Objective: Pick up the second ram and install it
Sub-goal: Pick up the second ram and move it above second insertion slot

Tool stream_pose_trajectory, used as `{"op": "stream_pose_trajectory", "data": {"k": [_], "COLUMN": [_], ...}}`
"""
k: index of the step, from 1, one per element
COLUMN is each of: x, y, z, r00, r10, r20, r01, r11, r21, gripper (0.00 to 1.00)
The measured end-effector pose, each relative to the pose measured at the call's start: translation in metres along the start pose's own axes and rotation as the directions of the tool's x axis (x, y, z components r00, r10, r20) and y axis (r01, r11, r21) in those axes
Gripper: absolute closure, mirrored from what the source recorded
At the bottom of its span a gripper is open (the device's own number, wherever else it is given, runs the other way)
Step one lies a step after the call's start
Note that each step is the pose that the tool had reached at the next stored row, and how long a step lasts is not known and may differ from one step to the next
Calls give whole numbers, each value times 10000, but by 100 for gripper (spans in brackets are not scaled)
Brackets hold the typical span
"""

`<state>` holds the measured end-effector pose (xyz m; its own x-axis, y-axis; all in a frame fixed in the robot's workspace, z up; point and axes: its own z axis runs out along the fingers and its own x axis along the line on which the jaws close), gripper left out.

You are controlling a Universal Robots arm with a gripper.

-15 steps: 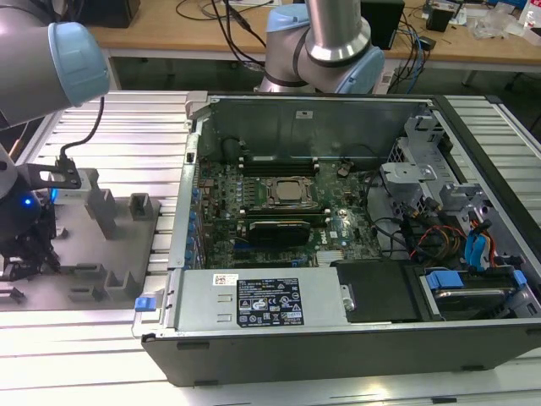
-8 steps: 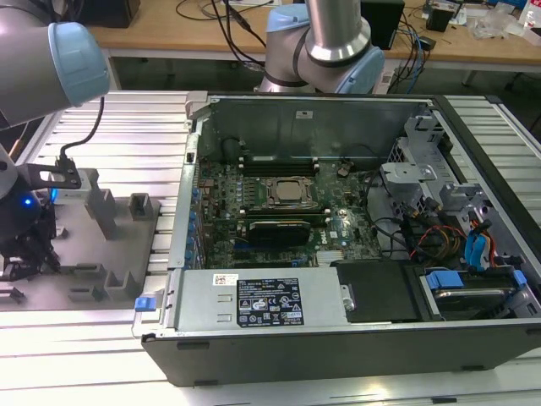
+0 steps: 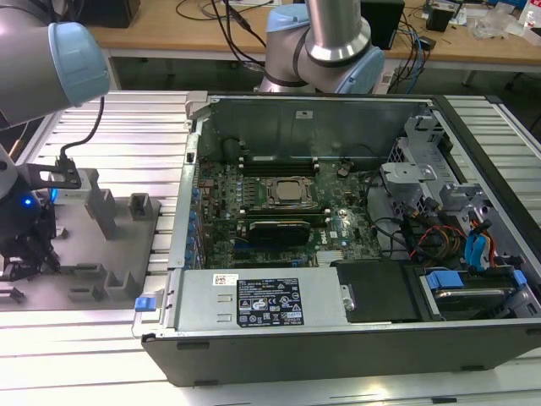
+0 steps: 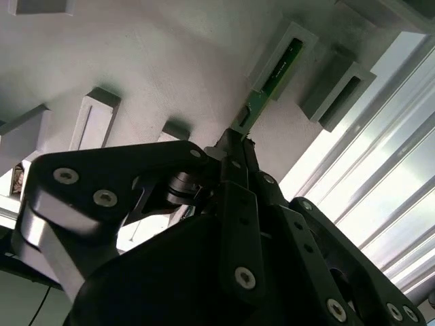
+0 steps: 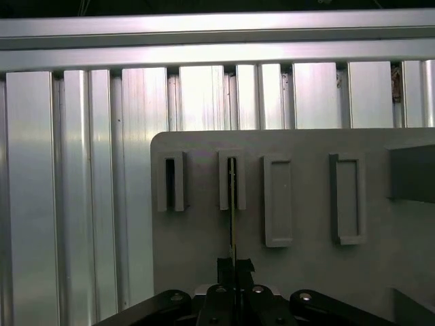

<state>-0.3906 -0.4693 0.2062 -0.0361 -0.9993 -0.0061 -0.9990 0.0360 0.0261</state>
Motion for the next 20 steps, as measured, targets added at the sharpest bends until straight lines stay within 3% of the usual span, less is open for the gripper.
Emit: {"op": "stream_pose_trajectory", "data": {"k": [20], "x": [-5], "y": [8], "z": [-279], "r00": [10000], "r10": [0], "r20": [-3], "r01": [0], "r11": [10000], "r21": [-3], "gripper": [87]}}
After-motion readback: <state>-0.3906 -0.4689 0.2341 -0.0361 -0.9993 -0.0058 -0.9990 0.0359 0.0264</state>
